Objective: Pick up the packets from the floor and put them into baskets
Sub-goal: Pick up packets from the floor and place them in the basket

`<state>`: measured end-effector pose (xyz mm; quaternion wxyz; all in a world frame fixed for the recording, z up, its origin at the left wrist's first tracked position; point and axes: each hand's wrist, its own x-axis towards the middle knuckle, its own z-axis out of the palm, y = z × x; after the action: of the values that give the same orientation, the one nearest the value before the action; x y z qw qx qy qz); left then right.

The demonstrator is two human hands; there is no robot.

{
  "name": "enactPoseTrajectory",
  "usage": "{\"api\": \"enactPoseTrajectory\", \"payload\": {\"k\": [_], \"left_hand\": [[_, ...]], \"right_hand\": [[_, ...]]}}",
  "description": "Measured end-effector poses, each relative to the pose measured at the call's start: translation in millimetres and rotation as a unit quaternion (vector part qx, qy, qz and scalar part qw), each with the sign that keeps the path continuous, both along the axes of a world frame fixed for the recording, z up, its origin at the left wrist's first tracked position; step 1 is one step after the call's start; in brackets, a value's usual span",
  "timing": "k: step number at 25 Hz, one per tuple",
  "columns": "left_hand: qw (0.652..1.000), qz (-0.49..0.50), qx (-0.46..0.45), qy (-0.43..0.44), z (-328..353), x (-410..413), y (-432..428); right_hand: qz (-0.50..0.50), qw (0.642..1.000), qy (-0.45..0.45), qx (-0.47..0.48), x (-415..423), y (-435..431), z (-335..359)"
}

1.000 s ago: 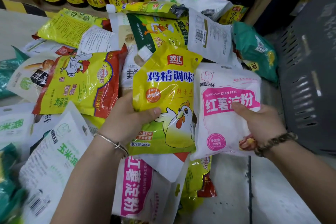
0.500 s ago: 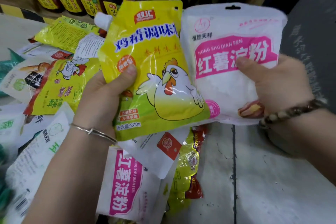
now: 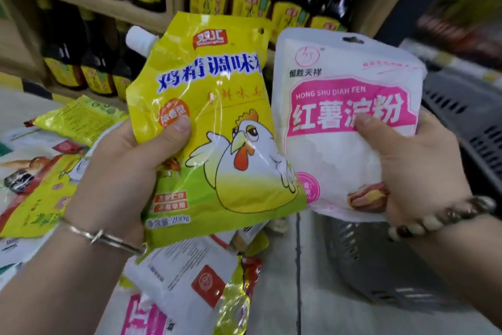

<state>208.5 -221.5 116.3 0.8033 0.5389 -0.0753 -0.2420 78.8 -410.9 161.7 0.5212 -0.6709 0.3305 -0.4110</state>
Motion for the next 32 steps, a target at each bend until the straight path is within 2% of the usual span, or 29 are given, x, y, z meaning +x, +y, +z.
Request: {"api": "enactPoseTrajectory", "payload": {"k": [11, 16, 22, 25, 28, 30, 32], "left_hand": [[0.992, -0.088, -0.089, -0.004, 79, -47, -83], [0.979, -0.179, -0.094, 0.005, 98, -78, -140], [0.967, -0.233, -0.023, -0.101, 124, -118, -227], [0.955, -0.247, 0.052, -0.152, 121, -130, -271], [0.928, -0.275, 0.128, -0.215, 116, -147, -316], [0.892, -0.289, 0.197, -0.287, 104, -155, -344], [0.83, -0.317, 0.284, -0.36, 87, -160, -368]], "right_hand": [[-0.002, 0.994, -0.04, -0.103, -77, -67, 114], [-0.002, 0.995, -0.023, -0.095, -127, -116, 130], [-0.04, 0.998, 0.002, -0.042, -183, -201, 113], [-0.051, 0.989, 0.104, -0.095, -192, -237, 83], [-0.039, 0.941, 0.292, -0.169, -192, -269, 45], [-0.04, 0.905, 0.388, -0.171, -185, -287, 21], [-0.038, 0.86, 0.486, -0.152, -178, -301, -2]]}}
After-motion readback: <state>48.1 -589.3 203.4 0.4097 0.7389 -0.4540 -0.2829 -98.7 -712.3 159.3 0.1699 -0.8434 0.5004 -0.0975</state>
